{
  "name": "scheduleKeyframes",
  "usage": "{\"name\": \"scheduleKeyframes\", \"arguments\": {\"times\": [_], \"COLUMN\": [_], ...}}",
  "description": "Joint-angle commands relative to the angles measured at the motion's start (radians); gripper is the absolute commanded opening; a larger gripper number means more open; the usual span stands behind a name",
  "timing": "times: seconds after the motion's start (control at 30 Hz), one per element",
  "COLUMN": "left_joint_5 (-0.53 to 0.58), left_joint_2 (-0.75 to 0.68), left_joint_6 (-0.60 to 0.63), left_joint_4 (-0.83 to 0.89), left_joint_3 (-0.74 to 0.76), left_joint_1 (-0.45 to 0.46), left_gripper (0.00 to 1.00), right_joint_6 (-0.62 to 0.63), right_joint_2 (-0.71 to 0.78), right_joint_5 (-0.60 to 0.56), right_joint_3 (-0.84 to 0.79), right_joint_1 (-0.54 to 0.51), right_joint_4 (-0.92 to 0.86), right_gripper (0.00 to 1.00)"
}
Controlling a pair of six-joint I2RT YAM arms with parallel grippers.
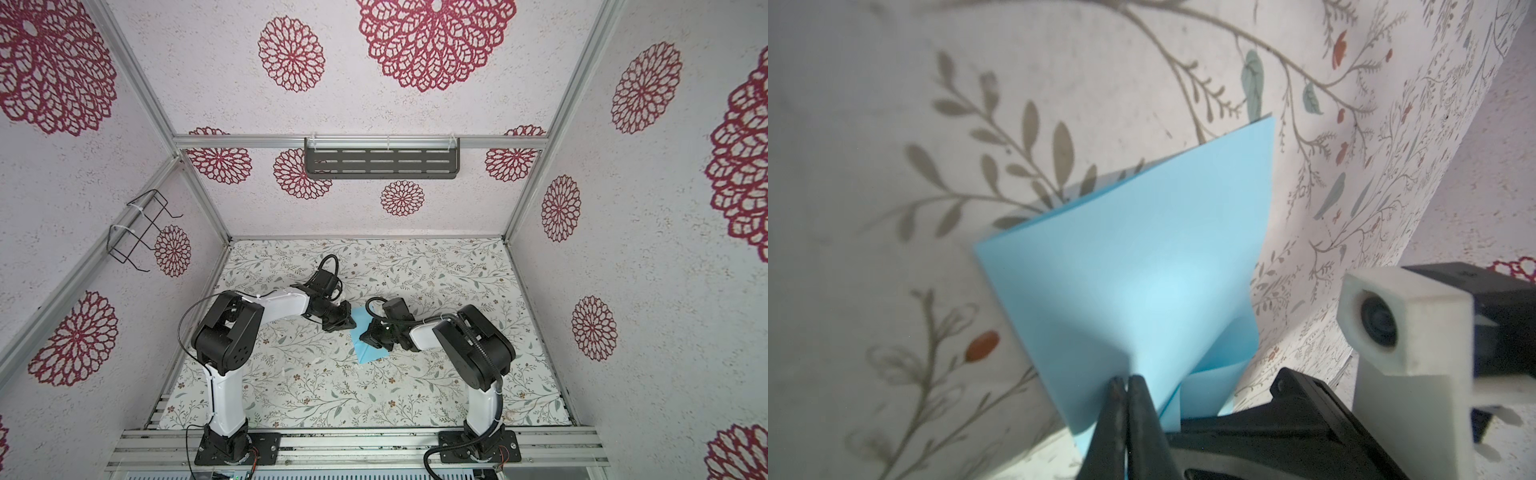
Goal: Fold a paper plane with a square sheet of paper (pick it up from the middle)
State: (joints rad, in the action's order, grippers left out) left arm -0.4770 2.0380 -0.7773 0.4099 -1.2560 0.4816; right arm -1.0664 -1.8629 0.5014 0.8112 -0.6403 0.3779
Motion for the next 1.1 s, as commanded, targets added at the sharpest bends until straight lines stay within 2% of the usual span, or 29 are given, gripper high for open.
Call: {"name": "scheduleKeyframes", "arguments": {"times": [0.0, 0.1, 0.37, 0.57, 0.7, 0.97, 1.07], "left_joint_5": [0.045, 0.053, 0.118, 0.089, 0.059, 0.016, 0.017], "left_joint_2": [0.020, -0.008, -0.171, -0.239, -0.264, -0.232, -0.199], "left_joint_6": [0.013, 0.011, -0.050, -0.083, -0.095, -0.100, -0.102], "left_joint_4": [0.046, 0.053, 0.017, -0.055, -0.100, -0.143, -0.144], "left_joint_3": [-0.007, -0.017, 0.046, 0.120, 0.161, 0.187, 0.176], "left_joint_1": [0.007, 0.005, -0.025, -0.027, -0.008, 0.059, 0.076], "left_gripper": [0.06, 0.09, 0.24, 0.29, 0.23, 0.05, 0.01], "right_joint_6": [0.013, 0.014, 0.013, 0.015, 0.016, 0.028, 0.035], "right_joint_2": [0.014, 0.016, 0.016, 0.021, 0.020, 0.007, 0.004], "right_joint_5": [-0.035, -0.042, -0.048, -0.053, -0.054, -0.056, -0.058], "right_joint_3": [-0.006, -0.002, -0.002, -0.005, -0.003, 0.017, 0.023], "right_joint_1": [0.007, 0.007, 0.007, 0.007, 0.007, 0.007, 0.007], "right_joint_4": [-0.017, -0.035, -0.061, -0.071, -0.085, -0.129, -0.143], "right_gripper": [0.04, 0.08, 0.33, 0.41, 0.38, 0.15, 0.10]}}
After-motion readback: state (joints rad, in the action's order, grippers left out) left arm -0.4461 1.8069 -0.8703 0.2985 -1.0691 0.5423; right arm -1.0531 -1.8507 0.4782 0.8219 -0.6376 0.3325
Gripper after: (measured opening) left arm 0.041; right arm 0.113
